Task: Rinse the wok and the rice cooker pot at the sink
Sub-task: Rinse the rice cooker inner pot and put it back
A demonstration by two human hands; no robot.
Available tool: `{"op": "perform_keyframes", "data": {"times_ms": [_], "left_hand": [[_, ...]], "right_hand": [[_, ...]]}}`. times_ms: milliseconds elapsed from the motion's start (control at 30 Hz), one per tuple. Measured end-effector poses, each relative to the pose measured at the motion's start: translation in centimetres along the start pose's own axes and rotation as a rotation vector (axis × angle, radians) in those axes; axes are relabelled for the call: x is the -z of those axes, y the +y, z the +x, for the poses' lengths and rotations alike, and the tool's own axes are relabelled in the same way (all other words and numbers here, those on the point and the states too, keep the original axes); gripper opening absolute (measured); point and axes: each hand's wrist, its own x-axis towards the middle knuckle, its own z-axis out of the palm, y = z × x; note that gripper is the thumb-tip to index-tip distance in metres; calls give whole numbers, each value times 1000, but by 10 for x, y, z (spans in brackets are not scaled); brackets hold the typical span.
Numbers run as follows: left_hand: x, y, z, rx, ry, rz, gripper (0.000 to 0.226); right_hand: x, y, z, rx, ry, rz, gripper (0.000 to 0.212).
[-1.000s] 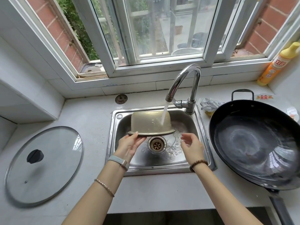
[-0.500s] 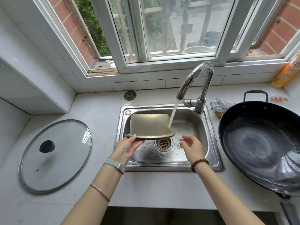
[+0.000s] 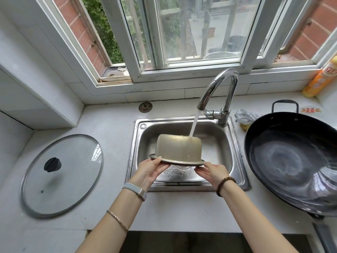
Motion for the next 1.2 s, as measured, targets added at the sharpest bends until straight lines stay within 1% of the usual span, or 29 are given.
{"op": "perform_keyframes", "data": {"times_ms": [100, 200, 300, 467, 600, 900, 1100, 1200], "left_hand": [[-7, -5, 3, 2, -3, 15, 17], [-16, -8, 4, -3, -18, 42, 6], [-26, -10, 3, -21, -26, 73, 2], [-46, -13, 3, -46, -24, 140, 2], [-59, -15, 1, -68, -17, 184, 8], [-76, -20, -3, -50, -28, 219, 12], [-76, -20, -6, -48, -26, 225, 11], [-71, -19, -6, -31, -30, 238, 3]], "right_hand": [[6, 1, -2, -9, 10, 60, 9], [13, -1, -4, 0, 29, 97, 9], [21, -4, -7, 8, 40, 137, 11], [30, -5, -7, 19, 84, 207, 13], [36, -5, -4, 14, 90, 276, 8], [49, -6, -1, 13, 115, 316, 7], [52, -5, 0, 8, 113, 331, 8], [49, -5, 0, 11, 99, 314, 7]]}}
